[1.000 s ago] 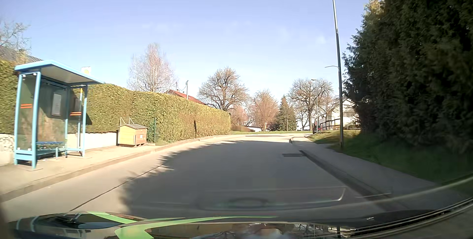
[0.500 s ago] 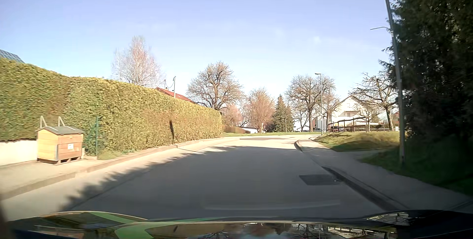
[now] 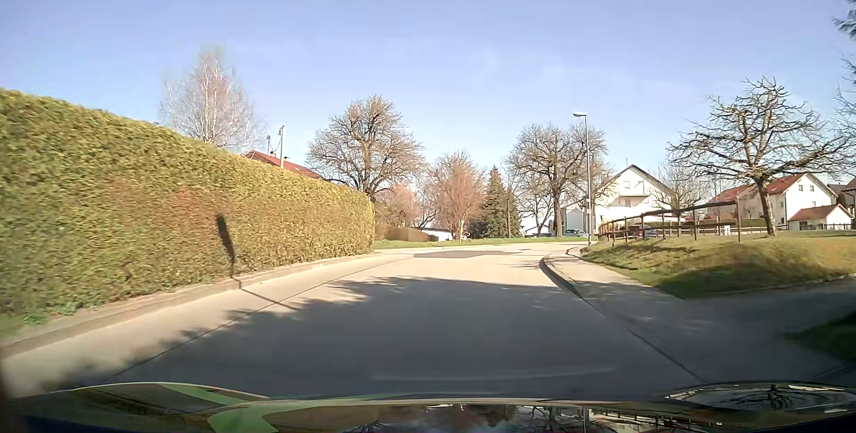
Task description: Follow the waypoints while adhering to traffic rules and regulations
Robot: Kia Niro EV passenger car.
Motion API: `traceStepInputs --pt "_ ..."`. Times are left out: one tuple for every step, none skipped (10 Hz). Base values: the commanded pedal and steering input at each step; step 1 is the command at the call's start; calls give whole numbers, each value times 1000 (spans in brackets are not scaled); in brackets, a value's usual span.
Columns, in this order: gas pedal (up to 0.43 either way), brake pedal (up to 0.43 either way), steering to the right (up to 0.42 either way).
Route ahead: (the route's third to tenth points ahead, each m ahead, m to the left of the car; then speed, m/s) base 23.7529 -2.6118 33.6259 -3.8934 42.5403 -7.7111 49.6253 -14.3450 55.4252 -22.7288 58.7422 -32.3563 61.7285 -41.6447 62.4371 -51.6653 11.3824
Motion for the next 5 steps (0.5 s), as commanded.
traceStepInputs --pt "157 0 26" --pt "150 0 27" --pt "150 0 28" --pt "138 0 31" --pt "138 0 34"
